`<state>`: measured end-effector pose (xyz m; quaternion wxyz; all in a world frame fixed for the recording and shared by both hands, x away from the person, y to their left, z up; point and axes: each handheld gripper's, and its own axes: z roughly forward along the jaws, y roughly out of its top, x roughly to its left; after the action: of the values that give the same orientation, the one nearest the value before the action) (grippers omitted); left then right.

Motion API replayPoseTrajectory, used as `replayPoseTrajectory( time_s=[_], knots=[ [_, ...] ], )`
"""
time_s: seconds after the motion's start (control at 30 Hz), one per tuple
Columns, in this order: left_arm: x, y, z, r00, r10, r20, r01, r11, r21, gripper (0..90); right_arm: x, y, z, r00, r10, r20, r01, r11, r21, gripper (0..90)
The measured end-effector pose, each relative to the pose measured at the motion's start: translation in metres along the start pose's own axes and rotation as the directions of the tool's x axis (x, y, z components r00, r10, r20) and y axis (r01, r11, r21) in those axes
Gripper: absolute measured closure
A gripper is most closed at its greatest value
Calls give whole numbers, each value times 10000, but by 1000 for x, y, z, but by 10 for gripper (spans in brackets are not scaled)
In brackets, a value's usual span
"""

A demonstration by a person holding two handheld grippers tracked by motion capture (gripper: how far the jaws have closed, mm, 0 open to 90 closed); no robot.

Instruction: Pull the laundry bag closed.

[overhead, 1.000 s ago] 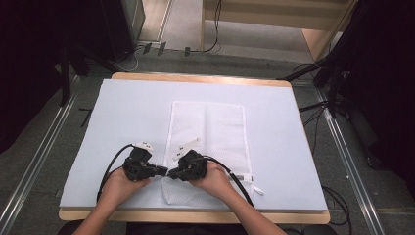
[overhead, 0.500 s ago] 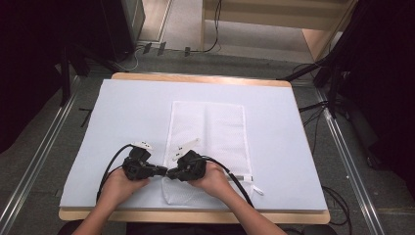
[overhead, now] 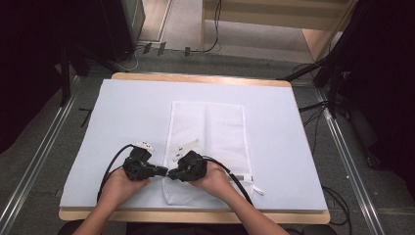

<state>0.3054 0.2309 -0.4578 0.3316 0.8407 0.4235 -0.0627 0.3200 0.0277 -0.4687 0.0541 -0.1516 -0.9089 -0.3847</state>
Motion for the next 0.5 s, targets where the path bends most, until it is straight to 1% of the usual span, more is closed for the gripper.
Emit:
replayPoseTrajectory(
  time_s=[0.1,0.17,0.27,0.33,0.37,0.43,0.47,0.5],
  knots=[
    [0,0,0,10000,8,29,-8,10000,16,900,0,-1,-1,10000,-8,-1,8,10000,52,871],
    [0,0,1,9999,130,53,-131,9999,50,900,0,-2,-2,10000,-35,-3,35,10000,11,871],
    [0,0,1,9999,127,76,-127,9999,57,900,2,-2,-3,9999,-104,75,103,9999,81,871],
    [0,0,1,9999,43,129,-43,10000,18,900,-1,-2,-2,9999,81,-86,-81,10000,49,869],
    [0,0,1,9999,117,114,-118,9999,48,900,-2,-3,-3,9996,228,-187,-227,9997,30,867],
    [1,0,1,9998,0,180,0,10000,35,900,-5,-3,-2,9989,289,-377,-289,9996,2,858],
    [1,0,0,9999,5,169,-6,10000,33,900,-7,-3,-2,9975,478,-525,-477,9989,31,851],
    [1,0,0,9999,28,140,-29,10000,26,900,-9,-2,-2,9968,541,-595,-541,9985,6,841]
  ],
)
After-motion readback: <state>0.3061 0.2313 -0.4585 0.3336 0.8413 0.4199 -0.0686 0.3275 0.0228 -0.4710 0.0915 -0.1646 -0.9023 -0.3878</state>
